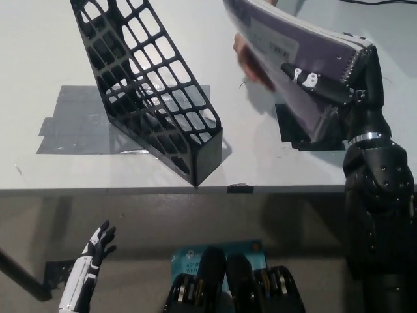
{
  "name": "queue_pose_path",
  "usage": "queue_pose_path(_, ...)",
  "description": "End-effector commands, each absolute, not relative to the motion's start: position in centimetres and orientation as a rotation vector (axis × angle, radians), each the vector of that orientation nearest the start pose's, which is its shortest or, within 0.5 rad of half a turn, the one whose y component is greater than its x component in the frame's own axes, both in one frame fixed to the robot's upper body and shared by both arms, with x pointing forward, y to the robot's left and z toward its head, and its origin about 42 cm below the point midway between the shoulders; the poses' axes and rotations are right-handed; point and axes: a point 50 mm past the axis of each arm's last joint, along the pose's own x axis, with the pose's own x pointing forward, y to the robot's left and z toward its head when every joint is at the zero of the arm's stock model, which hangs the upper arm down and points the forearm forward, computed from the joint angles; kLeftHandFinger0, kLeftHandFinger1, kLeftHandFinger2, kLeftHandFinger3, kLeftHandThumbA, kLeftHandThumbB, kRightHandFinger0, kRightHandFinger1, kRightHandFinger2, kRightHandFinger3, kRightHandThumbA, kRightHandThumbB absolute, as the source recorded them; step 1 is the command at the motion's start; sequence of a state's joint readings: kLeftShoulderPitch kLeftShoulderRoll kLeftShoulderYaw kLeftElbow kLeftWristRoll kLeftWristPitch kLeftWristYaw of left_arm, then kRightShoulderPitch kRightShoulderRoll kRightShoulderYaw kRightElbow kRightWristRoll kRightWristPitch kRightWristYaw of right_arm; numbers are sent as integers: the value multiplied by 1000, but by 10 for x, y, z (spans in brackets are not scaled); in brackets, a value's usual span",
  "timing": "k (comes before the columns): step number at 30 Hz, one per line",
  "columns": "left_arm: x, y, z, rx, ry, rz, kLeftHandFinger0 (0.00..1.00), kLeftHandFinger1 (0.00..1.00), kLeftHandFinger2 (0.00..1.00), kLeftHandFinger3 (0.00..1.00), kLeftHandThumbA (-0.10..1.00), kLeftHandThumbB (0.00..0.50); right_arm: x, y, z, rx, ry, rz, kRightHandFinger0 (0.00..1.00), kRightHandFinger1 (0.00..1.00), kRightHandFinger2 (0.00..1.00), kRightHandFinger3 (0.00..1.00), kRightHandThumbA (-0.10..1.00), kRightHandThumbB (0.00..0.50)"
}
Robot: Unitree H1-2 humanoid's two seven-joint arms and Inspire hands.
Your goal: A person hands a notebook to the robot and the robot grabs it with its right hand and places it in the magazine stand kept in the centre of the desk infront of it.
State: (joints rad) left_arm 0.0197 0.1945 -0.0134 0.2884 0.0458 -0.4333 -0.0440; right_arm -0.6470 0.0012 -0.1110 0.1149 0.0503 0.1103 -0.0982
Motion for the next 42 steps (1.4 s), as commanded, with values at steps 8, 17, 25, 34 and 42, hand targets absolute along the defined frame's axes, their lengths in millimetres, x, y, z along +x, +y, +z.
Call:
queue_pose_path(8,267,282,54,240,-168,-92,952,1000,1000,1000,1000,500,430,-173,353,429,-521,30,0,0,0,0,1000,123)
queue_pose_path(17,268,283,55,247,-171,-93,956,1000,1000,1000,1000,500,402,-176,400,631,-629,64,0,0,0,0,1000,68)
queue_pose_path(25,270,283,56,247,-173,-92,952,1000,1000,1000,1000,500,393,-168,427,682,-662,50,0,0,0,0,1000,17)
queue_pose_path(34,273,284,57,254,-174,-99,955,1000,1000,1000,1000,500,398,-142,437,739,-629,79,0,0,0,0,1000,22)
queue_pose_path(42,273,282,57,260,-178,-99,952,1000,1000,1000,1000,500,406,-107,437,748,-594,77,0,0,0,0,965,0)
